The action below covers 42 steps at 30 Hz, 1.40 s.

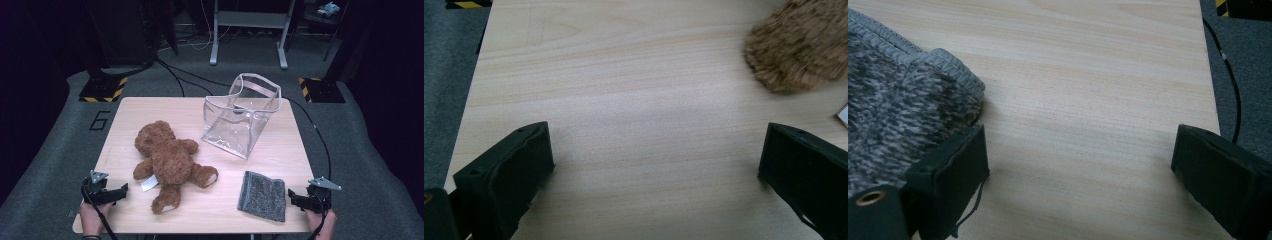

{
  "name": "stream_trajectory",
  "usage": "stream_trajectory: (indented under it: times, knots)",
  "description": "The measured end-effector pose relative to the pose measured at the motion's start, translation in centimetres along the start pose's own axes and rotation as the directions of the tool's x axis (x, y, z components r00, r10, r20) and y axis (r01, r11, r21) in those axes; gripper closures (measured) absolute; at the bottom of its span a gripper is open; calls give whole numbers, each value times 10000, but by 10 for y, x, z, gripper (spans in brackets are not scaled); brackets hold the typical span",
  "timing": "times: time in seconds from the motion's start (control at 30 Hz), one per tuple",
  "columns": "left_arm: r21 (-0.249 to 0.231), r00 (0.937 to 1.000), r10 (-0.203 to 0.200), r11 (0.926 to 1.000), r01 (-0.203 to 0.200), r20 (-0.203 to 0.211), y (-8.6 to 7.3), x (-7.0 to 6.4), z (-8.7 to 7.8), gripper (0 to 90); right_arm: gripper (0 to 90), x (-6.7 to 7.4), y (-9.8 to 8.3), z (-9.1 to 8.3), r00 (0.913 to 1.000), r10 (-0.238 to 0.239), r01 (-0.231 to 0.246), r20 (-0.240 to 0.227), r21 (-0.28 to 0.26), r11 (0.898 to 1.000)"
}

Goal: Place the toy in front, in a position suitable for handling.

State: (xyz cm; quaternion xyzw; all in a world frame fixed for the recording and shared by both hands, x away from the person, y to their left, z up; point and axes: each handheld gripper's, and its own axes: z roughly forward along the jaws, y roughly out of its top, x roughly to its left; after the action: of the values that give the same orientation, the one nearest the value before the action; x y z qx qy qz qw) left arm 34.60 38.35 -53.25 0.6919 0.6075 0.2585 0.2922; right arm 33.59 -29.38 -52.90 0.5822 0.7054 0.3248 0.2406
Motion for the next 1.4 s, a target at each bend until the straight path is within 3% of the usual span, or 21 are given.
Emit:
stream_trajectory:
  times: [0.87, 1.0, 1.07, 1.13, 1.33, 1.4]
  knots:
    - [-6, 10000, -19, 10000, 19, -4, 0, 0, 0, 5, 71, 1, 1, 0, 9999, -57, 56, 91, 98, 9999]
    - [-9, 10000, -32, 10000, 32, -7, 0, 0, 0, 6, 56, 0, 4, -1, 9998, 180, -180, -25, 301, 9994]
    - [-9, 10000, -31, 10000, 31, -9, 0, 0, 0, 6, 20, 0, 6, -2, 9978, 546, -532, -366, 371, 9979]
    - [-8, 10000, -30, 10000, 30, -8, 0, 0, 0, 6, 6, 1, 7, -3, 9979, 473, -454, -440, 425, 9981]
    - [-10, 10000, -32, 10000, 32, -10, 0, 0, 0, 6, 0, 27, 26, -19, 9955, -178, 201, -930, 235, 9995]
    - [-7, 10000, -29, 10000, 29, -10, 0, 0, 0, 6, 0, 44, 35, -25, 9904, -657, 688, -1216, 215, 9974]
